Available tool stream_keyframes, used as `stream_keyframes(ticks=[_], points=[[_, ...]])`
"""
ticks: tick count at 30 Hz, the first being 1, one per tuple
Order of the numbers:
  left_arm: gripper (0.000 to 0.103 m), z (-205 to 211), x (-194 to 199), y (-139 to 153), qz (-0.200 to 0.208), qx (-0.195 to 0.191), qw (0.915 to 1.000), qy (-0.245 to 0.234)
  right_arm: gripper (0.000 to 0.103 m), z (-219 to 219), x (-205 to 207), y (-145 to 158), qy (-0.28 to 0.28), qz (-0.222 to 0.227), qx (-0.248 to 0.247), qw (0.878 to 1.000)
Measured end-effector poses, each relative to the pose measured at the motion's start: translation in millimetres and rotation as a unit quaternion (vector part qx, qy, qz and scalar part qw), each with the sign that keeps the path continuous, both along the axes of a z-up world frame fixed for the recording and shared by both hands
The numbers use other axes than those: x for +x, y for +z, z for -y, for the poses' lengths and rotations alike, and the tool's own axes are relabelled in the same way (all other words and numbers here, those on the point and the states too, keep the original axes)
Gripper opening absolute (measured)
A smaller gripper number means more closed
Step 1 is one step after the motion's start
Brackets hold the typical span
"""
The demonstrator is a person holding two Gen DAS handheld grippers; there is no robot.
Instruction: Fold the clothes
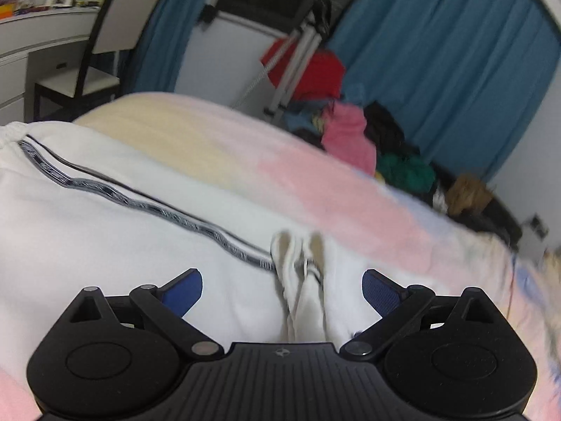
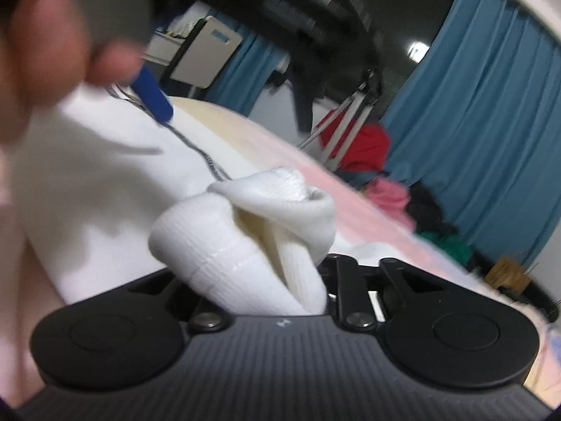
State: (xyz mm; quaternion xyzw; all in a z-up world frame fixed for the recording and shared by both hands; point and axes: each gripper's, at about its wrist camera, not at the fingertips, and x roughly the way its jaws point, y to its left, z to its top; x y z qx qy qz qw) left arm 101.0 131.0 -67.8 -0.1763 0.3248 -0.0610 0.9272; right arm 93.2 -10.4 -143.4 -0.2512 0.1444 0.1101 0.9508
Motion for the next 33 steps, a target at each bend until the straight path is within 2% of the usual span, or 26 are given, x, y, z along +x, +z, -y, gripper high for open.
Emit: stream_keyframes(ticks=[2,5,8,11,13,17,22,25,29,33], points=[[0.099,8.0,-0.9,-2.2,-0.001,0.012,0.9998,-0.013,0.063,11.0,-6.4,9.1,0.024,-0.038,0.028,0.999],[0.098,19.0,-4.6,-5.2,0.001,0.029,0.9991,-0.03,0.077,28.0,-17.9,23.3,0.058,-0.096,0.069,0.991],[0.098,27.3,-12.3,-7.3,0.004,0.039,0.9982,-0.044,0.078,49.7,-40.9,41.9,0.082,-0.154,0.108,0.979],[0.098,34.4,-21.9,-7.9,0.007,0.042,0.9974,-0.059,0.078,77.5,-56.1,67.5,0.066,-0.177,0.161,0.969],[0.098,40.9,-28.9,-8.3,0.007,0.053,0.9962,-0.069,0.078,100.3,-65.3,82.1,0.051,-0.189,0.208,0.958],[0.098,54.6,-42.7,-11.6,0.005,0.091,0.9927,-0.079,0.078,142.6,-70.8,89.5,-0.037,-0.159,0.266,0.95],[0.098,66.4,-48.7,-20.8,-0.005,0.123,0.9895,-0.076,0.078,175.6,-35.3,84.2,-0.14,-0.13,0.244,0.951],[0.098,67.0,-42.3,-30.9,-0.023,0.129,0.9896,-0.059,0.078,184.4,-19.6,64.9,-0.173,-0.147,0.238,0.944],[0.099,70.4,-34.0,-43.4,-0.042,0.131,0.9887,-0.059,0.079,192.0,-16.4,44.2,-0.183,-0.176,0.253,0.934],[0.098,67.7,-35.3,-43.0,-0.045,0.134,0.9881,-0.061,0.08,185.6,-5.2,34.7,-0.186,-0.179,0.255,0.932]])
